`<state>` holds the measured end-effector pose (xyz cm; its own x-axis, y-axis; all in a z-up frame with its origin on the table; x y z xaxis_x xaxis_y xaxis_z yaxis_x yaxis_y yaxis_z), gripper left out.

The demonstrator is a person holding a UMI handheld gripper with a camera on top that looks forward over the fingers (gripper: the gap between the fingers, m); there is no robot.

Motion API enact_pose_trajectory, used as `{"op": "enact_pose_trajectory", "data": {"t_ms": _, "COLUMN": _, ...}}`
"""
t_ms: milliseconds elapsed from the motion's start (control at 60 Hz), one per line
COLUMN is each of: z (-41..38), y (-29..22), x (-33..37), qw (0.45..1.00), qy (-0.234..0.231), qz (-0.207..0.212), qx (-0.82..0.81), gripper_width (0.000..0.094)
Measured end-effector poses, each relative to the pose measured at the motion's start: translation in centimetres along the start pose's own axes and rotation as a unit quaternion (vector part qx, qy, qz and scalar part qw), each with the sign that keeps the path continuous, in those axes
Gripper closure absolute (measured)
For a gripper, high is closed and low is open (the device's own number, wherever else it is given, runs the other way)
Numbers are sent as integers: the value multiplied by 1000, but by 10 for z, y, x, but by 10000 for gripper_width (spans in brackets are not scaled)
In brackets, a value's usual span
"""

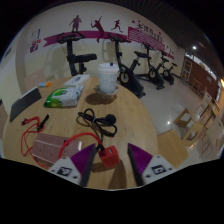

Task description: Unplug charger

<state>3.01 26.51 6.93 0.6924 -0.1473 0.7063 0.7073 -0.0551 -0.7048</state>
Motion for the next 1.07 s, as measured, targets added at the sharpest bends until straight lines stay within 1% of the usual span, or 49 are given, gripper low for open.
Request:
{"op": "enact_pose_trajectory", "data": {"t_ms": 67, "z": 3, "y": -3, "x": 19, "qw": 1000, "qy": -7, "qz": 6, "qx": -2, "gripper_width": 60}}
{"op": "enact_pose_trajectory", "data": {"t_ms": 100, "z": 3, "y": -4, "x": 32, "qw": 1000, "qy": -12, "qz": 9, "qx": -7, "gripper_width": 98}}
{"op": "enact_pose_trajectory", "data": {"t_ms": 167, "z": 7, "y": -4, "x": 65, "qw": 1000, "qy": -19, "qz": 4, "qx": -11, "gripper_width": 76}}
{"op": "enact_pose_trajectory", "data": {"t_ms": 217, "z": 10, "y": -5, "x": 94, "qw": 1000, "qy": -21, "qz": 5, "qx": -15, "gripper_width": 81}}
{"op": "enact_pose_trajectory", "data": {"t_ms": 367, "z": 18, "y": -3, "x": 206, "qw": 999, "qy": -17, "qz": 17, "qx": -26, "gripper_width": 79}}
{"op": "enact_pose_trajectory", "data": {"t_ms": 433, "z": 18, "y": -4, "x": 260, "qw": 999, "qy": -20, "qz": 30, "qx": -30, "gripper_width": 75}}
{"op": "enact_pose_trajectory", "data": {"t_ms": 533, "z": 13, "y": 0, "x": 321, "qw": 999, "qy": -16, "qz": 37, "qx": -34, "gripper_width": 75}}
{"op": "enact_pose_trajectory", "data": {"t_ms": 600, "z": 8, "y": 7, "x": 350, "qw": 999, "qy": -12, "qz": 39, "qx": -32, "gripper_width": 79}}
{"op": "enact_pose_trajectory", "data": {"t_ms": 767, "z": -6, "y": 28, "x": 383, "qw": 998, "qy": -5, "qz": 38, "qx": -43, "gripper_width": 80}}
{"op": "enact_pose_trajectory", "data": {"t_ms": 917, "z": -19, "y": 34, "x": 384, "qw": 999, "qy": -13, "qz": 36, "qx": -33, "gripper_width": 82}}
{"op": "enact_pose_trajectory", "data": {"t_ms": 1000, "z": -21, "y": 32, "x": 382, "qw": 999, "qy": -5, "qz": 43, "qx": -26, "gripper_width": 77}}
{"op": "enact_pose_trajectory", "data": {"t_ms": 1067, "z": -24, "y": 32, "x": 381, "qw": 999, "qy": -7, "qz": 40, "qx": -28, "gripper_width": 75}}
Point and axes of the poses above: the point between the fingertips, and its own axes, seen from behind it with the camera up: z to the right, y down, x backward, against the way the camera looks, the point moved 8 cm from there along x, backward, against the way the camera looks, and after that the axes turned 3 degrees about -z, right-handed, at the moved point
